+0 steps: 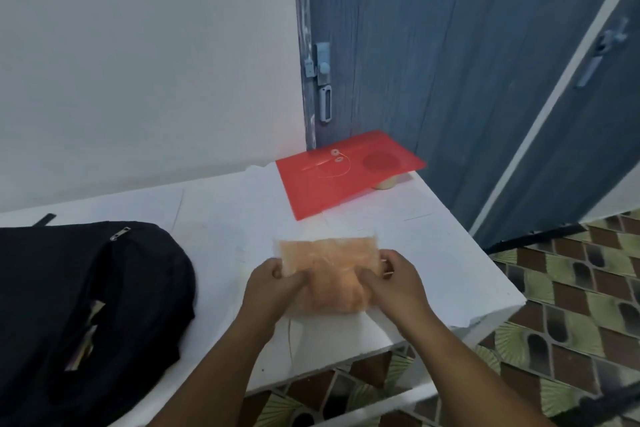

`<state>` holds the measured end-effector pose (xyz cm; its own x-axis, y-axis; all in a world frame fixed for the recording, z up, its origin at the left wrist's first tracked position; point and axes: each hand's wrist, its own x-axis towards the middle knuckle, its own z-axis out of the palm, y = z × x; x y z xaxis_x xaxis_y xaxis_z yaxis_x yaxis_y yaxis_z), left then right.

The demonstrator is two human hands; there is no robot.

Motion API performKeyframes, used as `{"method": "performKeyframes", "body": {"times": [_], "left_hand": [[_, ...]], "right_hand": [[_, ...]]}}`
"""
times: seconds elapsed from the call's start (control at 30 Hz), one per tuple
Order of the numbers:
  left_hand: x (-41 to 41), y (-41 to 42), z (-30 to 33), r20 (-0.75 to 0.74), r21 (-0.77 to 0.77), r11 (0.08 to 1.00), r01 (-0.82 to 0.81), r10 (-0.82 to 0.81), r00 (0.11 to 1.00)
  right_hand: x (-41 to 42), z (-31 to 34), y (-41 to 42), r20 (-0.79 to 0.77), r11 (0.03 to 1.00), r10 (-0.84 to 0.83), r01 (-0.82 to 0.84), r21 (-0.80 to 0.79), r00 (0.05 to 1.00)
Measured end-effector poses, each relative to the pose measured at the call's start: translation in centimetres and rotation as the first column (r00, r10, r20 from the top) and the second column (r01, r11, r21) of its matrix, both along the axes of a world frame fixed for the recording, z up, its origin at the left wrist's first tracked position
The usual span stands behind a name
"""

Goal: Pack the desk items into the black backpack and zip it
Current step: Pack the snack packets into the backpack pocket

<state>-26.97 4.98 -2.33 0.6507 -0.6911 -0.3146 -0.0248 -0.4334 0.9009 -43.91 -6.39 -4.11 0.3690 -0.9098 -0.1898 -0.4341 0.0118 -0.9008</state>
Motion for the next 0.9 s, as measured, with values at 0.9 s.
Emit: {"method": "performKeyframes", "body": {"times": [0.9], "left_hand": [[18.3,23.6,3.5,0.779,0.354,0.85,-0.391,-0.036,0.626]], "right_hand": [[22.8,5.1,14.9,0.528,0.939,0.108,-0.26,0.224,0.842]]}}
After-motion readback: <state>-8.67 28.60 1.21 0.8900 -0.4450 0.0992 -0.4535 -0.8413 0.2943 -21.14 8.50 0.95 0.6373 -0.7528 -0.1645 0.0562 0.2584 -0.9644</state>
